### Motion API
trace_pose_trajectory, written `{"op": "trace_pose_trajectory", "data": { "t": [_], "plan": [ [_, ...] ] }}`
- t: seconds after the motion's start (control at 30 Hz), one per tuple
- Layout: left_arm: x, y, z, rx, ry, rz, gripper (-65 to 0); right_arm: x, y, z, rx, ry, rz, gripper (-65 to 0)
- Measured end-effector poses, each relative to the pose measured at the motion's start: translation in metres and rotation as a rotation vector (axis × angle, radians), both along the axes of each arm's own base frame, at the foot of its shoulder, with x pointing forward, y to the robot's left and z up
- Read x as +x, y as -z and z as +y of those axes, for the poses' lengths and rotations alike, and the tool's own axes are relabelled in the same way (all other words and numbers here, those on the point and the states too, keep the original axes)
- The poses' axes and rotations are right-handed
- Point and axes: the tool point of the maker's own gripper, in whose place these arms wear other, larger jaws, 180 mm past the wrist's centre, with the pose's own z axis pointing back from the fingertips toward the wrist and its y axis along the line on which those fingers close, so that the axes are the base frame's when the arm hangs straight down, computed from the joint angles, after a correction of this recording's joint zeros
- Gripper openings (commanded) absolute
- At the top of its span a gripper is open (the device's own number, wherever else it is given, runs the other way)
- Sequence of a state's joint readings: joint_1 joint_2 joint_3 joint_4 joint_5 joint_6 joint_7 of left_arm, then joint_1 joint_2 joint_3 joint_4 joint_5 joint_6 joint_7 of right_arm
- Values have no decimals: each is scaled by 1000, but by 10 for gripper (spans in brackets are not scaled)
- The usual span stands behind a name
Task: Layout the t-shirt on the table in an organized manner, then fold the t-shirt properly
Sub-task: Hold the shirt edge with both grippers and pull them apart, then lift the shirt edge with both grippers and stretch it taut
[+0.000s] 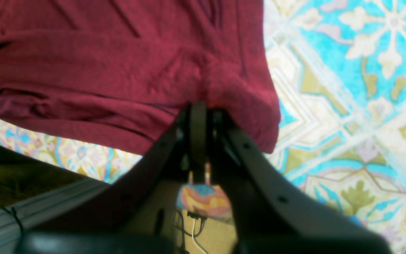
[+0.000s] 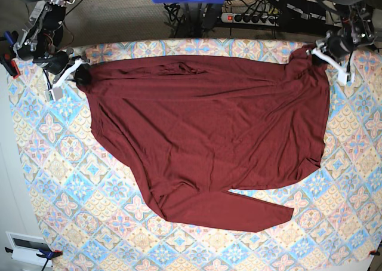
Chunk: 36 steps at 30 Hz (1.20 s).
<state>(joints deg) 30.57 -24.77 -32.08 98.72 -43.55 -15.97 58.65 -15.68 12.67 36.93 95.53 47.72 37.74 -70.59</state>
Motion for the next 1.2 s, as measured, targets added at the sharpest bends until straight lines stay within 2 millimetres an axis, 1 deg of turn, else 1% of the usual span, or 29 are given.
{"op": "trace_pose_trajectory", "data": {
  "t": [0.1,0.17,0.27,0.33,0.47,0.6,0.73,0.87,1.03,1.1,1.2],
  "plan": [
    [3,-14,3,-37,-4,-38,-650,-1,1,1,2,1,3,-650],
    [3,-31,21,-52,-69,-92,-650,-1,1,0,2,1,2,-650],
    [-3,-48,53,-43,-170,-138,-650,-1,1,1,3,0,2,-650],
    [-7,-50,68,-87,-251,-161,-650,-3,1,1,2,0,6,-650],
    [3,-39,83,-163,-354,-188,-650,-3,2,2,5,-2,6,-650],
    [16,-36,79,-201,-383,-226,-650,-3,1,2,6,-2,5,-650],
    [31,-34,64,-261,-386,-244,-650,-2,1,2,4,-3,5,-650],
    [60,-44,52,-318,-377,-307,-650,2,-1,2,5,-2,-6,-650],
    [87,-55,42,-368,-380,-381,-650,1,-1,1,3,-1,-4,-650],
    [97,-56,40,-360,-375,-389,-650,1,0,1,3,0,-2,-650],
    [113,-67,41,-365,-377,-437,-650,1,0,0,3,1,-1,-650]
  ]
}}
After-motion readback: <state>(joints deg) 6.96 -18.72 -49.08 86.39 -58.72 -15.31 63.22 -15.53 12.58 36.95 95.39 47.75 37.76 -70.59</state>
